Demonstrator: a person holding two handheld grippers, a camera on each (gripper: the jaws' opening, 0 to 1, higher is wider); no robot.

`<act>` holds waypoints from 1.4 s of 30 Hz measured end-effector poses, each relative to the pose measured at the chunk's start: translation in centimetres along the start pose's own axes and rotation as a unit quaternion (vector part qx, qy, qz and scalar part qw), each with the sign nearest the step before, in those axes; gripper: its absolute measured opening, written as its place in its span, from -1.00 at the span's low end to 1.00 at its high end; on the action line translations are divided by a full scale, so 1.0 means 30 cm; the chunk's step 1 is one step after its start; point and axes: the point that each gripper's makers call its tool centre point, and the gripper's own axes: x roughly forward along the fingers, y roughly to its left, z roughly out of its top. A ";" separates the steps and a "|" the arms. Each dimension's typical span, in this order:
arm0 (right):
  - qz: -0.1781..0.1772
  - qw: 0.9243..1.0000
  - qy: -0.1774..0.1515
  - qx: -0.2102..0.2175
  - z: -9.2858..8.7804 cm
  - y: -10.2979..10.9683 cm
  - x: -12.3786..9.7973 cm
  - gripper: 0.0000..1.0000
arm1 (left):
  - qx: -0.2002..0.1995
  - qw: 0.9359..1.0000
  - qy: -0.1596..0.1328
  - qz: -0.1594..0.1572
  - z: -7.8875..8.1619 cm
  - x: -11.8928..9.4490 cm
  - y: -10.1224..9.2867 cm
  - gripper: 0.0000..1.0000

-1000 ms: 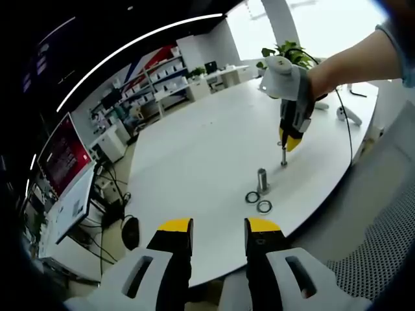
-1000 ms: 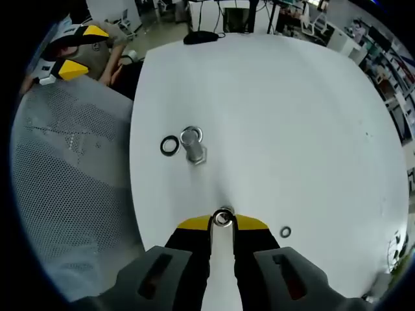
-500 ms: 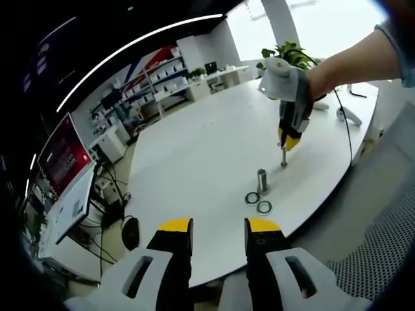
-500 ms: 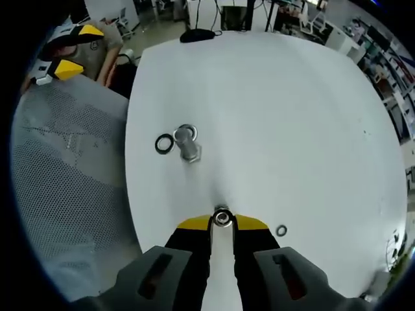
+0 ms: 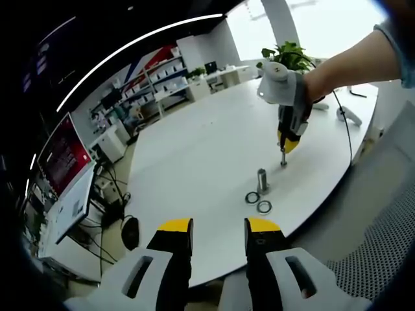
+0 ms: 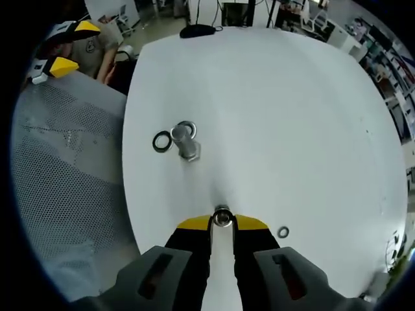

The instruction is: Place the washer onto the threaded stud by aligning its center hole with the stud, sliding it down to the base, and recovering from edge contact or off-axis alignment until the washer reaches the visible bottom stop.

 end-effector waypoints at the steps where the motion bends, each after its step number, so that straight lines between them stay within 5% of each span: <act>1: 0.000 1.000 0.000 -0.001 0.000 0.001 0.002 -0.74 | 0.000 1.000 0.000 0.000 0.000 0.000 0.000 -0.41; 42: 0.018 0.999 0.041 -0.011 -0.039 0.019 0.109 -0.74 | -0.005 1.000 0.003 0.002 -0.003 0.002 0.005 -0.42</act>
